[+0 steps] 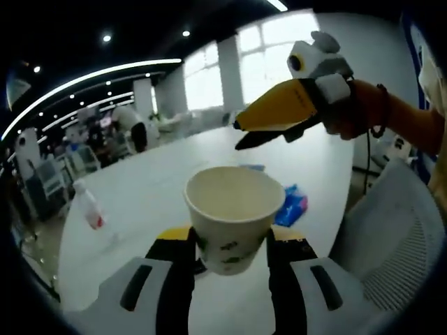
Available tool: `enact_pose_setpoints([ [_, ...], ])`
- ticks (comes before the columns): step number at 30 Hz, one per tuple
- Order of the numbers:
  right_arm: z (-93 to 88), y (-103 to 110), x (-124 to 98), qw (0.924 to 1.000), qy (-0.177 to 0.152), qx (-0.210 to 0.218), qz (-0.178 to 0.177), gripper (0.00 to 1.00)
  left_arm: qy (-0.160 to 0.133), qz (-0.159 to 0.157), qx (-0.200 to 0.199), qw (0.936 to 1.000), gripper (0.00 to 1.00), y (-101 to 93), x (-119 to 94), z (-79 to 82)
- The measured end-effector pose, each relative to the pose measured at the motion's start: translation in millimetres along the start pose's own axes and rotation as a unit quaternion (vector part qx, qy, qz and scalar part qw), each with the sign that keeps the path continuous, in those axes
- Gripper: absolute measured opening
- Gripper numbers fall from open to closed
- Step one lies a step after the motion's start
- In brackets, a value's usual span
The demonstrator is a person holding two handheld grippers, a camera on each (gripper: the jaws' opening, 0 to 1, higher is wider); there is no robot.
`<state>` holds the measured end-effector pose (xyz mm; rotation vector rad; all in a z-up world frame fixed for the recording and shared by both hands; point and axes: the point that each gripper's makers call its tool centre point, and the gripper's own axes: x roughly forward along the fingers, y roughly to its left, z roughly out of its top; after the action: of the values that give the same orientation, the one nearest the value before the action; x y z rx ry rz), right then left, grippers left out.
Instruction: Arrange the tabletop items into an orderly group along one side of the table until the central work area is clear of visible clutter.
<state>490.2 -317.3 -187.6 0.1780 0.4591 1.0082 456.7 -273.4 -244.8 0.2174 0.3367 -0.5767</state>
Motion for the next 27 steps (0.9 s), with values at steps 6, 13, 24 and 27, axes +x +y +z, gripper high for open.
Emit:
enact_pose_setpoints([
  [6,-2.4,-5.6,-4.1,0.9993,-0.011,-0.034,-0.009,0.99,0.006,0.020,-0.002,0.9998,0.38,17.8,0.5,1.7],
  [13,-9.3,-20.9,-11.2,0.9981,-0.012,-0.052,-0.032,1.00,-0.006,0.044,-0.033,0.9985,0.38,43.8,4.3,9.5],
  [24,-28.5,-62.0,-27.7,0.9922,0.002,-0.084,-0.092,1.00,-0.023,0.093,-0.093,0.9910,0.38,88.0,15.0,18.4],
  [27,-32.0,-71.7,-31.0,0.9922,0.002,-0.073,-0.101,1.00,-0.021,0.110,-0.094,0.9893,0.38,104.0,23.5,18.0],
])
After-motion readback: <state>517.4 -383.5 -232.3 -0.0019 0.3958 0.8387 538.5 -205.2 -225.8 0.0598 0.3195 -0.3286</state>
